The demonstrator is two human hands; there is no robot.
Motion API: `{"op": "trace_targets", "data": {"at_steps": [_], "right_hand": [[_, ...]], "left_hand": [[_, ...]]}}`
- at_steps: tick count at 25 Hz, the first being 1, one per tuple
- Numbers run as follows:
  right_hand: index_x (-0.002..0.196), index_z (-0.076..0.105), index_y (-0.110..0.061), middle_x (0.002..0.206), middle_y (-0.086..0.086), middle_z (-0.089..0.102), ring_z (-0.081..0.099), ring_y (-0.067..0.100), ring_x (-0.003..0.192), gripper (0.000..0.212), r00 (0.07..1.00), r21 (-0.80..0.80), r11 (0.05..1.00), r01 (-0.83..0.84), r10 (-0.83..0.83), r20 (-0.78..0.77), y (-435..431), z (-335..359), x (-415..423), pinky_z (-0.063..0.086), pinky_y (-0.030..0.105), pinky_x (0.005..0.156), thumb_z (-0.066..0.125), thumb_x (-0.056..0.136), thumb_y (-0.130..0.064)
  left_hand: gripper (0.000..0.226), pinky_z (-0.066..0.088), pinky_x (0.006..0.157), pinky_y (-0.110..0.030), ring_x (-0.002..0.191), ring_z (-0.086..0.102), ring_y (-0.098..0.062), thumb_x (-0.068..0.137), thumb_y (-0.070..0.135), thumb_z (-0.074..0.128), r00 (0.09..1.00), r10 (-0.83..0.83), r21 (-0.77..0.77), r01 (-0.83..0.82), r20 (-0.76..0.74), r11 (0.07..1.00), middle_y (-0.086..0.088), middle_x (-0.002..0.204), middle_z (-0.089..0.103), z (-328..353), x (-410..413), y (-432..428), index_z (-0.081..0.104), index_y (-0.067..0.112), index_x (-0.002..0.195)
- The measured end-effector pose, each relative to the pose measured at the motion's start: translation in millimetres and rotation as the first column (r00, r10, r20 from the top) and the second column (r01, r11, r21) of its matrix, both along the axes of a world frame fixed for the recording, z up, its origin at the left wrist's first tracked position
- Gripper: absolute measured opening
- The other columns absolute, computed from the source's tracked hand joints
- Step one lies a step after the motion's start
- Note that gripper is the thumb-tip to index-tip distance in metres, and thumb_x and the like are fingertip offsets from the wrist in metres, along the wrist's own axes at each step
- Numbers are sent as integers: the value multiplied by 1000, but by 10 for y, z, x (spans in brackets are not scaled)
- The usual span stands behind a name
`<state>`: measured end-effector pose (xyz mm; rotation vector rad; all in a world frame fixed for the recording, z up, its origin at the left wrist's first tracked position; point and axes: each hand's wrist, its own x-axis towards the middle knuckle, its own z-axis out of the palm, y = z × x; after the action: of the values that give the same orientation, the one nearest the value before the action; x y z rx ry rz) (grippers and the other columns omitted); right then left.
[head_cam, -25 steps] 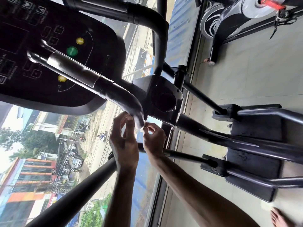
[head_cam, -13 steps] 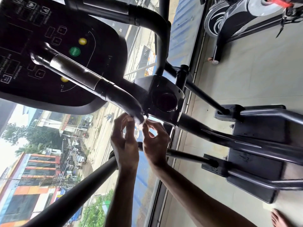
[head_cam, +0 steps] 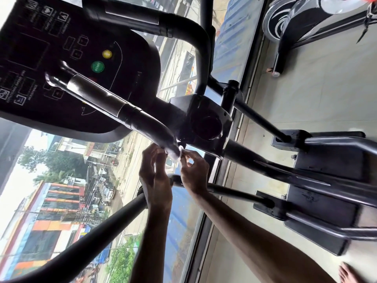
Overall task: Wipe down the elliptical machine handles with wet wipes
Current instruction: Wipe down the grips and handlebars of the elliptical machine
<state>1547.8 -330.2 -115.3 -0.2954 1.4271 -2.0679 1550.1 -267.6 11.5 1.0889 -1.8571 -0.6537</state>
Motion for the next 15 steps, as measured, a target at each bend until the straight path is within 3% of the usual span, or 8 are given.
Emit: {"op": "trace_targets", "data": {"at_steps": [2, 5, 7, 9, 12, 15], "right_hand": [[116, 77, -8, 114, 3, 77, 68, 1, 97, 23, 998, -77, 997, -30, 25, -63, 83, 1, -12, 58, 21, 88, 65, 102, -20], [137, 66, -8, 135, 8, 70, 67, 16, 121, 34, 963, -71, 981, -178, 159, -220, 46, -133, -21, 56, 36, 104, 57, 105, -16], [140, 63, -8, 139, 7, 67, 61, 11, 129, 36, 942, -77, 976, -206, 176, -287, 35, -173, -78, 51, 33, 110, 55, 106, -16], [142, 61, -9, 140, 6, 66, 57, 6, 130, 37, 921, -121, 976, -178, 123, -369, 28, -277, -92, 48, 27, 112, 54, 106, -19], [150, 54, -13, 138, 9, 67, 69, 19, 118, 45, 866, -146, 955, -260, 163, -473, -22, -396, -169, 57, 33, 101, 55, 105, -14], [155, 47, -17, 137, 9, 68, 71, 27, 103, 59, 755, 26, 921, -389, 335, -564, -61, -392, -310, 58, 34, 88, 57, 100, -1]], "left_hand": [[29, 49, 95, -34, 106, 66, -10, 91, 40, 59, 1000, 16, 4, -16, -7, 1000, 12, 102, 72, 0, -23, 21, 68, 21, 110], [28, 48, 97, -34, 109, 66, -11, 91, 39, 57, 999, 35, 33, -35, -4, 999, 10, 104, 72, -1, -51, 73, 68, 21, 109], [28, 48, 100, -39, 112, 65, -13, 91, 38, 57, 998, 65, 37, -64, -9, 997, 9, 106, 72, -5, -66, 87, 68, 22, 110], [27, 46, 103, -42, 115, 63, -13, 92, 35, 57, 995, 94, 49, -93, -24, 994, 8, 109, 71, -2, -101, 106, 67, 20, 112], [24, 45, 102, -35, 116, 64, -6, 95, 20, 52, 990, 107, 108, -98, -89, 989, 14, 108, 72, 12, -169, 173, 64, 13, 115], [27, 50, 99, -28, 115, 66, -3, 94, 16, 49, 979, 145, 150, -123, -140, 981, 14, 107, 74, 55, -263, 242, 61, 9, 116]]}}
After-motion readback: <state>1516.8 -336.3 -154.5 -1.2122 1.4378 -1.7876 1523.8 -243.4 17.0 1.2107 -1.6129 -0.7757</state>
